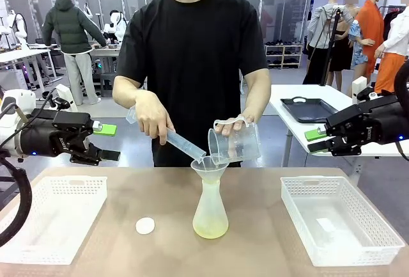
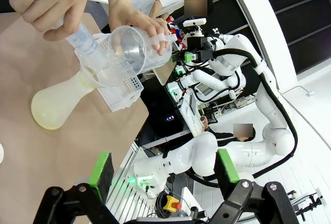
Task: Prepare the solutions needed for the experiment.
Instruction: Once the solution is in the Big flask , pick up the Plastic Funnel and place it back into the right Organizing basket.
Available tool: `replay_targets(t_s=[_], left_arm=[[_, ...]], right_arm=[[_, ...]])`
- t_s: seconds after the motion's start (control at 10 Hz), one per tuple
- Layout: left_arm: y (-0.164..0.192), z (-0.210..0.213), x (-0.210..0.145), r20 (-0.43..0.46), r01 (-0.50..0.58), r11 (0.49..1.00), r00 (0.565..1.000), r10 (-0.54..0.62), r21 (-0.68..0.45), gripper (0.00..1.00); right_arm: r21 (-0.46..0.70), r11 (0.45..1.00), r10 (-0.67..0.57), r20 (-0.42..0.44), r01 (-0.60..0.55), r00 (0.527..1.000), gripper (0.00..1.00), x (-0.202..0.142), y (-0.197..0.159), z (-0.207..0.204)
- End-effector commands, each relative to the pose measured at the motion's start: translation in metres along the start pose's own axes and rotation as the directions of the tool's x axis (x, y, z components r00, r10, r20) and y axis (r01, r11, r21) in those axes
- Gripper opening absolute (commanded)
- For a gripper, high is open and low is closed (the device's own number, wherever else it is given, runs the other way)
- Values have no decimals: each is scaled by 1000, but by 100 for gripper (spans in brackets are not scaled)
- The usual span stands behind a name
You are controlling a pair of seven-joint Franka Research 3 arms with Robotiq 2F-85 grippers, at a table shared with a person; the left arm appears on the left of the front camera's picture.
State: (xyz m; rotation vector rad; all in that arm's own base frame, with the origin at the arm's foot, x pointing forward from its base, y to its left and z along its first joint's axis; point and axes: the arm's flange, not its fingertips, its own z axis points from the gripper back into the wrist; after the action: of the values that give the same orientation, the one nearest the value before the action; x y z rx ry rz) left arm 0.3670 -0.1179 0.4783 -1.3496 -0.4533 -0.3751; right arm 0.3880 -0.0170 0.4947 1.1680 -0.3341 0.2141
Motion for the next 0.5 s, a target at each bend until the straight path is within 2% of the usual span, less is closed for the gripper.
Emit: replay_targets(t_s=[0.0, 0.1, 0.2, 0.3, 0.4], left_arm=[[-2, -2, 1, 15, -9, 1000, 1000, 9, -22, 100], [-2, -2, 1, 15, -9, 1000, 1000, 9, -22, 100], [-2, -2, 1, 15, -9, 1000, 1000, 9, -22, 100], [-2, -2, 1, 15, -9, 1000, 1000, 9, -22, 100], [-2, -2, 1, 15, -9, 1000, 1000, 9, -22, 100]], right_arm=[[0, 1000, 0, 0, 0, 1000, 46, 0, 0, 0], [6, 1000, -4, 0, 4, 1000, 62, 0, 1, -1], [4, 1000, -3, -3, 3, 1000, 66, 0, 1, -1], [2, 1000, -5, -5, 5, 1000, 82, 1, 2, -2], [10, 1000, -13, -11, 13, 1000, 86, 2, 3, -3]])
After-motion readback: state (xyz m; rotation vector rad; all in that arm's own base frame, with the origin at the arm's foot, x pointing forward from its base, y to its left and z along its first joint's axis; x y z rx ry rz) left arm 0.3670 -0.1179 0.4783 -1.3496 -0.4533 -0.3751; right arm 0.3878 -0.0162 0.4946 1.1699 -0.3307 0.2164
